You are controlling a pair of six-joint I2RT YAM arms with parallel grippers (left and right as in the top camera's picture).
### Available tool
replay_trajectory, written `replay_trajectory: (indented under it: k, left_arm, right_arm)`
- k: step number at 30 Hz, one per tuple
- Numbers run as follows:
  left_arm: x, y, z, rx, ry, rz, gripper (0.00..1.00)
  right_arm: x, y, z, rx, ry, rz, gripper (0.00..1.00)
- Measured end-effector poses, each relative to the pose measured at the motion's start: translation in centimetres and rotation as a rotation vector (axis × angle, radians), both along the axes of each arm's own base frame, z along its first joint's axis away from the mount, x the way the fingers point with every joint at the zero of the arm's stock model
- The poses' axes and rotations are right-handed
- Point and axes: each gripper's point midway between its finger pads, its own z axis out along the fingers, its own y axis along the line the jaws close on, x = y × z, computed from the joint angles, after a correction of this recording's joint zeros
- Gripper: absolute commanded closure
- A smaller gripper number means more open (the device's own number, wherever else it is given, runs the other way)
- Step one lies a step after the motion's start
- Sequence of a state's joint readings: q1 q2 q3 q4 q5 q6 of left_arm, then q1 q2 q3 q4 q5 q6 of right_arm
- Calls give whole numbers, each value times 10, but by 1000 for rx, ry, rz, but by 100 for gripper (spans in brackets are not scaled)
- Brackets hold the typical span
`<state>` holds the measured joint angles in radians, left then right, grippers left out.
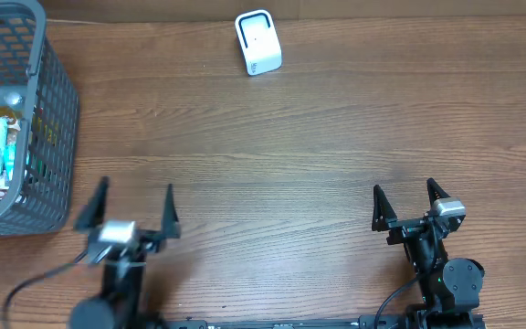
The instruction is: Scan the item barcode
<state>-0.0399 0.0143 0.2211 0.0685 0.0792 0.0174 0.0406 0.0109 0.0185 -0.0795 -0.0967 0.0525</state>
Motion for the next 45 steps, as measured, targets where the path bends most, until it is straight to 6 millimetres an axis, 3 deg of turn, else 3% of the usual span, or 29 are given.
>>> replay_trajectory:
  k: [1, 2, 5, 8, 12, 19, 26, 29, 36, 38, 40, 45]
  left_arm:
    - [-9, 0, 21, -6, -34, -3, 0]
    - [-27, -1, 57, -10, -87, -15, 0]
    - [-56, -2, 102, -12, -90, -31, 0]
    - [-66, -2, 119, -10, 18, -32, 1]
    - [-60, -1, 130, -7, 194, -23, 0]
    - [-13, -2, 117, 34, 650, -15, 0]
    - [53, -10, 63, 46, 994, -50, 0]
    - [74, -12, 38, 46, 1088, -57, 0]
    - [127, -7, 17, 12, 1108, -17, 0]
    - [139, 1, 17, -21, 1088, 14, 0]
    - [152, 23, 23, -63, 1039, 72, 0]
    - [169, 101, 56, -176, 866, 263, 1]
  right_arm:
    - [0, 0, 0, 0, 0, 0, 0]
    - [0, 0, 0, 0, 0, 0, 0]
    - [0, 0, 0, 0, 1, 0, 0]
    - [0, 0, 0, 0, 0, 0, 0]
    - [0, 0, 0, 0, 0, -1, 0]
    - [0, 0, 0, 0, 1, -1, 0]
    - [0, 0, 0, 0, 0, -1, 0]
    - [0, 0, 0, -1, 0, -1, 0]
    - [0, 0, 0, -1, -1, -1, 0]
    - [0, 0, 0, 0, 1, -1, 0]
    - [0, 0, 0, 0, 1, -1, 0]
    - [0, 0, 0, 0, 0, -1, 0]
